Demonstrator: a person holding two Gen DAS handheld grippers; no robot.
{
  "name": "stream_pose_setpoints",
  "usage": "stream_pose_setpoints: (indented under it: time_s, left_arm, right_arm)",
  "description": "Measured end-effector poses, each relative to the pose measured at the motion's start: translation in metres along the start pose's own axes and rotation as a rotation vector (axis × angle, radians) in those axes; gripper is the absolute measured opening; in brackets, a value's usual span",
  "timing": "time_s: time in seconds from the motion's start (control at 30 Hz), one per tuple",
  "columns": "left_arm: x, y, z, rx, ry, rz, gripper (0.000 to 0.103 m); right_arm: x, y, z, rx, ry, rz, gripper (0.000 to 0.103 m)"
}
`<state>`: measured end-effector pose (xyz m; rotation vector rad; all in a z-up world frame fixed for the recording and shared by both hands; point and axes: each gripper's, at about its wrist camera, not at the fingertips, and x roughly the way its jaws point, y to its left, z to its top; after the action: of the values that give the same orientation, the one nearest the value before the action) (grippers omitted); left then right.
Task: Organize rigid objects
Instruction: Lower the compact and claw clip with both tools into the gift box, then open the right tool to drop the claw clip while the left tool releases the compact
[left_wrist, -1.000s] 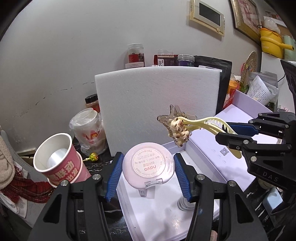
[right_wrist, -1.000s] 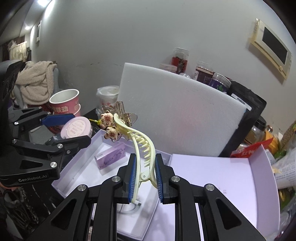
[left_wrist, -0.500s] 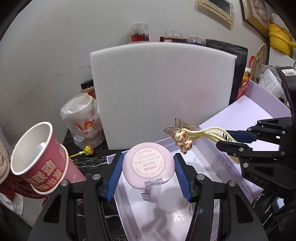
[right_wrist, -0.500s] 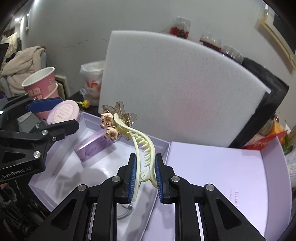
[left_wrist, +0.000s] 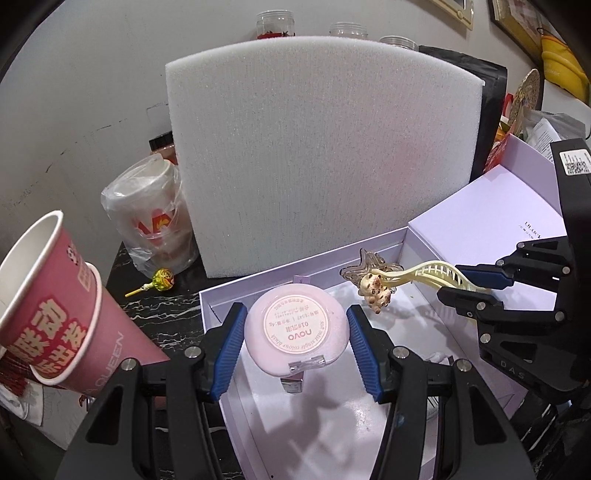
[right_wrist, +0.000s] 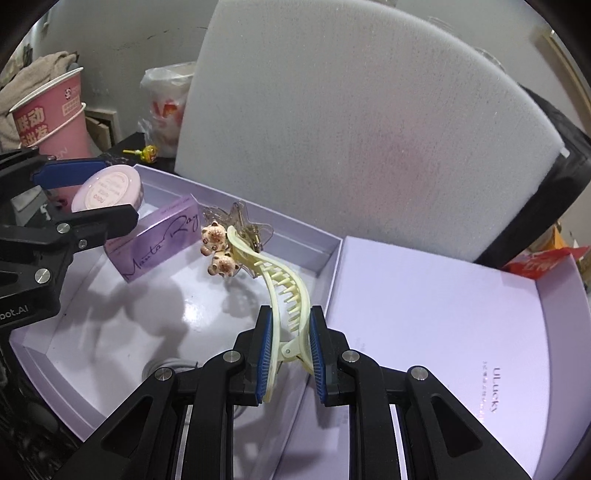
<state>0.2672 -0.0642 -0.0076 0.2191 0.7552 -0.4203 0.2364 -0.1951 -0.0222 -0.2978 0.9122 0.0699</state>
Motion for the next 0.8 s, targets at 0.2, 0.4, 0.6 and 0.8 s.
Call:
stream_pose_setpoints:
  time_s: [0.2, 0.4, 0.6, 0.8]
  left_arm:
    - [0.01, 0.001, -0.004, -0.008, 0.025, -0.014, 0.055]
    - [0.019, 0.005, -0.006, -0.017, 0.049, -0.027, 0.055]
    - [0.029, 0.008, -0.01, -0.027, 0.085, -0.032, 0.055]
    - [0.028, 0.008, -0.009, -0.017, 0.085, -0.023, 0.055]
  right_arm:
    - [0.009, 0.004, 0.003, -0.009, 0.003, 0.001, 0.019]
    - [0.014, 0.009, 0.003, 0.004, 0.009, 0.034, 0.019]
    - [0.019, 0.009, 0.002, 0.025, 0.026, 0.062, 0.019]
    - [0.025, 0.01, 0.004, 0.047, 0.032, 0.094, 0.019]
